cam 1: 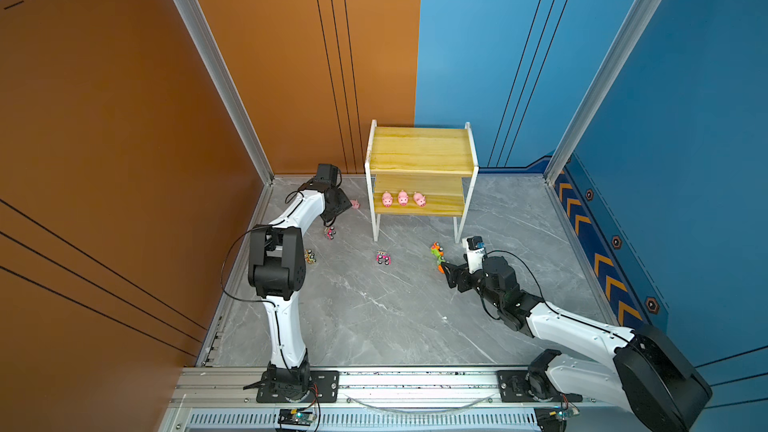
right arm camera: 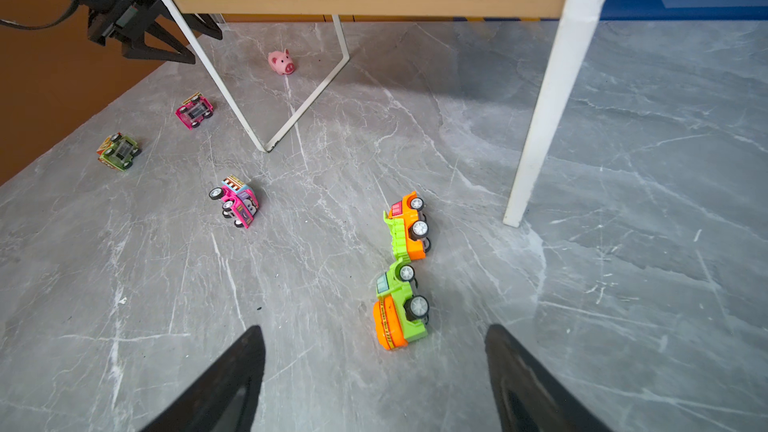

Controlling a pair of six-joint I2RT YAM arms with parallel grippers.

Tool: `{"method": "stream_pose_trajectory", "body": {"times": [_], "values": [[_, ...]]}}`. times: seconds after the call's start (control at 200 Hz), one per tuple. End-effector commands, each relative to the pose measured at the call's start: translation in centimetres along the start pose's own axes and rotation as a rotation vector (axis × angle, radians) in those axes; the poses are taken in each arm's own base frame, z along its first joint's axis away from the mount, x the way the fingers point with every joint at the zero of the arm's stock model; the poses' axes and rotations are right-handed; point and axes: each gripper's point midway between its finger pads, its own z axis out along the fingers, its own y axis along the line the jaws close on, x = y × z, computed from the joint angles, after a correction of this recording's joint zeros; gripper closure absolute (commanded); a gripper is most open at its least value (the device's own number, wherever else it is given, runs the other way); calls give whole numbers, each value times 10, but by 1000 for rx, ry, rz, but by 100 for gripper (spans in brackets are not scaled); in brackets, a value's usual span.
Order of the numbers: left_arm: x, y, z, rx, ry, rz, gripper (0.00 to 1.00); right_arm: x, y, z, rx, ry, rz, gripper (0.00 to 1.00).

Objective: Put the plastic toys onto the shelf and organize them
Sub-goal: 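Reach the left gripper to the pink pig on the floor near the shelf leg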

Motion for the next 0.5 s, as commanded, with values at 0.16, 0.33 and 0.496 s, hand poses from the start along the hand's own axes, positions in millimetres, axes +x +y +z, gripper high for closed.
{"method": "stream_pose_trajectory", "body": {"times": [0.16,0.33,0.496], "values": [[-21,-9,11,-62,-41,-171,41,0,-2,8,-19,9,18,16],[-27,-17,19,-75,-58,-207,41,1,-5,11,-17,17,34,16],[-27,-31,28,-58,-56,-212,40,5,-8,12,-13,30,40,16]]}}
